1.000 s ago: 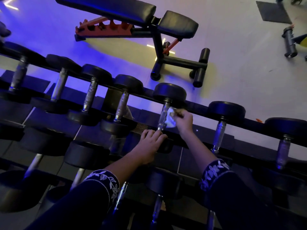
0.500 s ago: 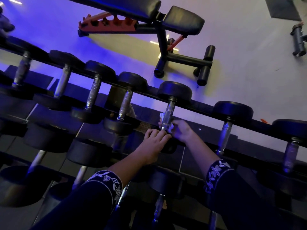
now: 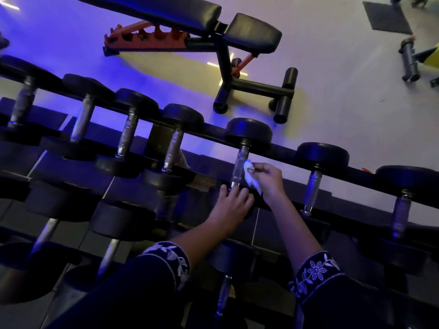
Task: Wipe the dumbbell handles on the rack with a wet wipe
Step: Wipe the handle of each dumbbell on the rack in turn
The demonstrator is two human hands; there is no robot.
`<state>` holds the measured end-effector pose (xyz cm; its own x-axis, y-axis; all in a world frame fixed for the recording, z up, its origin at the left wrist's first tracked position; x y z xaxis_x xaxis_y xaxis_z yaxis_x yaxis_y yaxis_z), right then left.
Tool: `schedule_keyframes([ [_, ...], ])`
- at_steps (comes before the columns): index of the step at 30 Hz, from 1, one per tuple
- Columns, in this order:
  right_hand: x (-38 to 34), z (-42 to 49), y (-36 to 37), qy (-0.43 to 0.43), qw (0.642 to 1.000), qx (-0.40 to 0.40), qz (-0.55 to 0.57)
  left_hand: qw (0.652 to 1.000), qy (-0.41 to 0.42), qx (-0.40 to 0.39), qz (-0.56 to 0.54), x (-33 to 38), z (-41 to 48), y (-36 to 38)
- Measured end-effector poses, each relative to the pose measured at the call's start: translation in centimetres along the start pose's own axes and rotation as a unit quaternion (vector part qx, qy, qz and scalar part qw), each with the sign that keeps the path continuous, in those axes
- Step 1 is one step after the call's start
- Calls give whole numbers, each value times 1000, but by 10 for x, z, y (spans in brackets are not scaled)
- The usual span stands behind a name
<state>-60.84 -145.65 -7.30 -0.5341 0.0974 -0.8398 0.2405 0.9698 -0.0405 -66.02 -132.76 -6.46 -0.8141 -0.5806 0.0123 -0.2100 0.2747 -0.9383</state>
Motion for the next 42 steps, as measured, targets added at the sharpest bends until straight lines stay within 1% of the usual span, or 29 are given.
schedule_keyframes([
  [2,-8,0,-8,-24,998,36,-42,999,15,-36,-2,18,11,-2],
  [4,-15,-1,-18,-49,989,65,-121,997,47,-50,-29,25,15,-7],
  [5,-17,-3,-22,-62,984,73,-153,995,41,-48,-76,23,13,-5],
  [7,-16,-10,-27,-86,970,71,-217,978,-40,-31,-203,3,3,3],
  [8,-14,-15,-25,-100,958,62,-261,966,-68,-49,-246,-6,-3,9],
  [9,-14,-19,-22,-109,943,53,-310,959,-70,-59,-269,-12,-5,16],
  [10,-13,-20,-19,-118,929,54,-346,960,-58,-65,-265,-16,-5,18],
  [11,-14,-18,-19,-119,925,65,-354,962,-45,-75,-257,-19,-4,20],
  [13,-21,-9,-18,-118,932,107,-325,958,-32,-95,-270,-20,-1,22],
  [16,-34,4,-13,-110,934,147,-307,951,-33,-78,-297,-27,-4,24],
  [18,-34,1,-5,-102,931,143,-319,948,-46,-76,-306,-33,-7,25],
  [22,-6,-22,1,-93,910,102,-390,952,-60,-80,-288,-36,-10,24],
  [24,-11,-23,-3,-99,914,107,-379,950,-59,-81,-295,-35,-10,24],
  [26,-29,-12,-6,-102,920,133,-354,950,-58,-81,-296,-35,-10,24],
  [29,-49,4,-13,-75,932,168,-312,949,-62,-88,-296,-37,-10,24],
  [31,-41,-1,-12,-62,931,157,-324,948,-64,-91,-297,-37,-10,23],
  [34,-3,-22,-9,-54,924,118,-361,950,-62,-92,-292,-37,-9,23],
  [36,9,-30,-9,-56,922,111,-367,950,-60,-91,-293,-37,-9,24],
  [39,-13,-12,-13,-64,924,135,-353,952,-59,-82,-290,-36,-10,23],
  [42,-38,6,-17,-68,938,161,-299,956,-66,-82,-275,-36,-10,19],
])
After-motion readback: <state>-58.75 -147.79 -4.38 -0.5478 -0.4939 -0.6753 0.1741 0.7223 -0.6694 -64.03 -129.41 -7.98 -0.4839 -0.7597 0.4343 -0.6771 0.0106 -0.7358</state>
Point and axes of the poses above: each hand's wrist, its own z-axis towards the middle knuckle, its own y-axis out of the palm, x = y × z, the point moved 4 cm from there along z, towards the middle knuckle, and after that the axes turned 15 degrees about -x, right-handed, at the moved point
